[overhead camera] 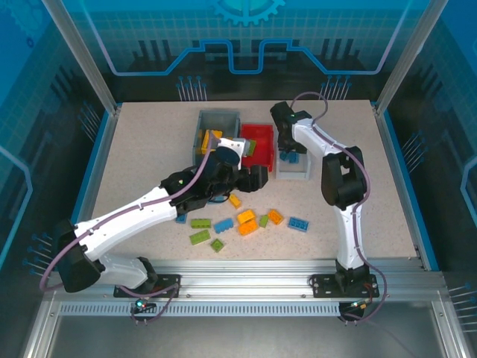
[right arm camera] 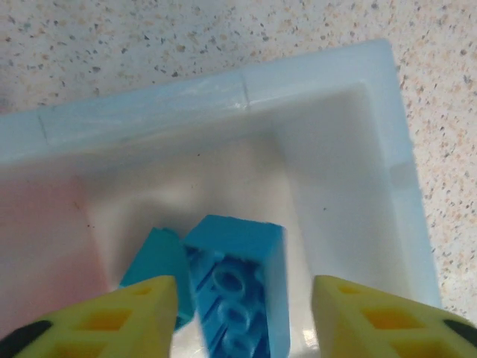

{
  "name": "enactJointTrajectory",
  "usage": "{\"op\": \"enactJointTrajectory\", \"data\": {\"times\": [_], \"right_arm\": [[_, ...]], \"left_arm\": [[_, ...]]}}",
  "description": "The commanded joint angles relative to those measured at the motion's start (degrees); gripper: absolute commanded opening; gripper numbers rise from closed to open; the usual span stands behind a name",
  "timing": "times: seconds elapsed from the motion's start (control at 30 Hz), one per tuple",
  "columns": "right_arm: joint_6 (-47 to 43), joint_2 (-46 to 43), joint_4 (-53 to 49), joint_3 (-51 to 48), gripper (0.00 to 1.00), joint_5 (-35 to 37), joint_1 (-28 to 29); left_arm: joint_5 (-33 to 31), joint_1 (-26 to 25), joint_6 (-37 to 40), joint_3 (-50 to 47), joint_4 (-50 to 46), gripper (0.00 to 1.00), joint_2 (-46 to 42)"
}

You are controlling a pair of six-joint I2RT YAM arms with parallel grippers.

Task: Sort the legos into containers by color

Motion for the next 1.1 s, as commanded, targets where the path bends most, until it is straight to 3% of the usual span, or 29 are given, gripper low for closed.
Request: {"op": "enactJointTrajectory", "data": {"times": [0.0, 0.13, 0.33, 0.57, 0.73, 0.9, 1.07], "right_arm": [[-0.8, -3.5, -0.5, 1.0, 0.56, 0.4, 1.0], [-0.1, -8.1, 0.4, -0.5, 0.56, -0.4, 2.1], [1.0, -17.4, 2.9, -5.7, 0.43, -1.1, 3.9], [-3.9, -33.8, 12.4, -21.6, 0.52, -5.1, 8.2], [-8.3, -44.8, 19.8, -35.3, 0.56, -11.3, 13.0], [-12.6, -53.5, 25.9, -45.9, 0.56, -18.4, 21.0], [-13.9, -57.4, 31.6, -54.1, 0.57, -21.6, 30.0]], "left_arm": [[-2.4, 0.8, -1.8, -2.7, -4.7, 0.7, -2.3], [-4.1, 2.8, -5.7, -5.1, -9.9, 0.69, -2.5], [-3.8, 8.7, -9.4, -9.3, -12.0, 0.66, -1.5], [-0.8, 17.0, -1.7, -8.6, -11.4, 0.73, 6.3], [-0.5, 18.4, -0.1, -9.0, -11.7, 0.74, 9.9], [-1.6, 17.5, -9.0, -14.2, -17.5, 0.7, 3.6], [-0.3, 16.6, -25.5, -22.1, -23.9, 0.7, -5.2]]}}
